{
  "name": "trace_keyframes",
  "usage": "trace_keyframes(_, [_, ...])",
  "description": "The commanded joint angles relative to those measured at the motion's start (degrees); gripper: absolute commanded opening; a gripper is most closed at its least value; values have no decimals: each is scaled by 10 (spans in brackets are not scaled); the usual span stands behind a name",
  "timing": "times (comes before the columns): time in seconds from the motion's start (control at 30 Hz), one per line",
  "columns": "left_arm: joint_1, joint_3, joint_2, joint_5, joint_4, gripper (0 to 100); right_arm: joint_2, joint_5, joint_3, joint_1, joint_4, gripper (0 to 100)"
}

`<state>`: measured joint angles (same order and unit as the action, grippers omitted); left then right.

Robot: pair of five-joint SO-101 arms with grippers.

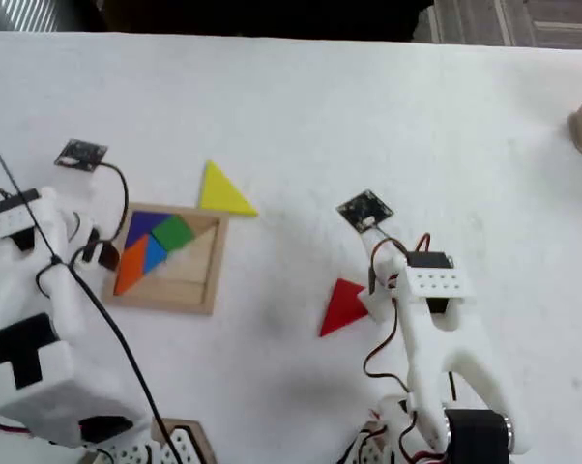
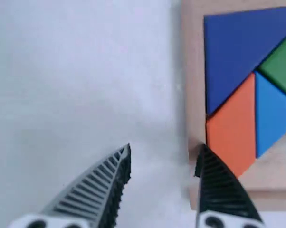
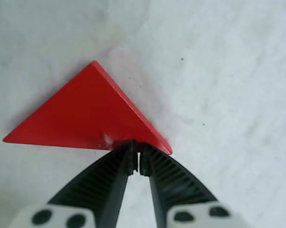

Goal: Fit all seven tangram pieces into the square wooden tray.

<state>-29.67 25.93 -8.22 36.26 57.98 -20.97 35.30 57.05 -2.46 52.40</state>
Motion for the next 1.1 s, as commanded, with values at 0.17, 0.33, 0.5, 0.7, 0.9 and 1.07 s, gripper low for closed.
trace_keyframes(0.17, [-2, -128, -37, -108, 80, 15, -9, 4, 1, -7, 0, 17])
trace_keyframes(0.33, [1, -165, -24, -184, 109, 23, -9, 4, 1, -7, 0, 17])
trace_keyframes(0.5, [18, -168, -77, -215, 102, 24, -9, 4, 1, -7, 0, 17])
trace_keyframes(0.7, [81, -170, -143, -241, 121, 24, -9, 6, 1, -8, 0, 17])
trace_keyframes(0.9, [150, -156, -137, -318, 139, 24, -9, 7, 1, -7, 0, 17])
trace_keyframes(1.07, [218, -129, -135, -365, 138, 24, -9, 7, 1, -7, 0, 17])
